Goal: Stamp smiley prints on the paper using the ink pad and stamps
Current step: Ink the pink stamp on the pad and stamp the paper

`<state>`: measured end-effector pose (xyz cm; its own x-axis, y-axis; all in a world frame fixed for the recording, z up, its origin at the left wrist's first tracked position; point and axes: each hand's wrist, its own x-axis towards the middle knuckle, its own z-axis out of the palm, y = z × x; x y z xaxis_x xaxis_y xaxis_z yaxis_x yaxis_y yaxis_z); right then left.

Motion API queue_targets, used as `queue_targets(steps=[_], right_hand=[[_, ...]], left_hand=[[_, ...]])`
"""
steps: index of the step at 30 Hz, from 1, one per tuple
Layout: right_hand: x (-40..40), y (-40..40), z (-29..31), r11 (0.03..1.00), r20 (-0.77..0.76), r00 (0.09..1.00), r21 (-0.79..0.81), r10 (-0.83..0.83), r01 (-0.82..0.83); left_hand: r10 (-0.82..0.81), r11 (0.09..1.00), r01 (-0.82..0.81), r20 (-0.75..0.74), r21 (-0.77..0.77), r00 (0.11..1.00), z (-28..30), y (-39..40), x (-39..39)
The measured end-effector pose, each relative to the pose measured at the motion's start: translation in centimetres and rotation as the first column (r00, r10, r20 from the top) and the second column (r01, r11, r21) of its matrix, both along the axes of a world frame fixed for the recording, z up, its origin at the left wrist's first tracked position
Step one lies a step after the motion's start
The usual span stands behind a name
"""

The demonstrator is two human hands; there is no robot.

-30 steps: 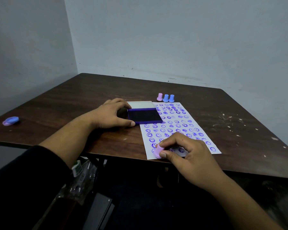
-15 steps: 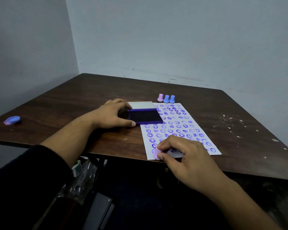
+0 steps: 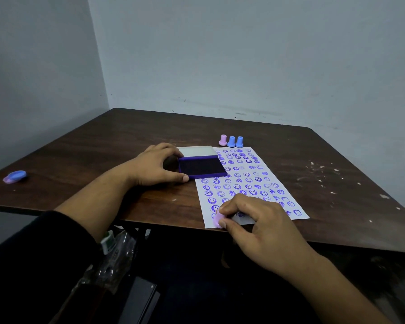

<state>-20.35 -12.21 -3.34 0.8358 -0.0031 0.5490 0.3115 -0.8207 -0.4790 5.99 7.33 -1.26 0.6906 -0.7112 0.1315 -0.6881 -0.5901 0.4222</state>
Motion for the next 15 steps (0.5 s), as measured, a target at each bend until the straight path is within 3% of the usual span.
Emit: queue_targets(steps=[9, 15], right_hand=[[-0.1, -0.1, 0.3, 1.0, -0.007, 1.0, -0.027, 0.01, -0.011], [0.8, -1.4, 1.4, 0.967, 0.001, 0.999, 0.251, -0.036, 0.035]], left_hand=[[-0.001, 1.0, 0.001, -0.005, 0.0, 1.0, -0.2, 0.0, 0.3], [0.0, 1.0, 0.0, -0.019, 0.001, 1.0, 0.0, 0.1, 0.1]])
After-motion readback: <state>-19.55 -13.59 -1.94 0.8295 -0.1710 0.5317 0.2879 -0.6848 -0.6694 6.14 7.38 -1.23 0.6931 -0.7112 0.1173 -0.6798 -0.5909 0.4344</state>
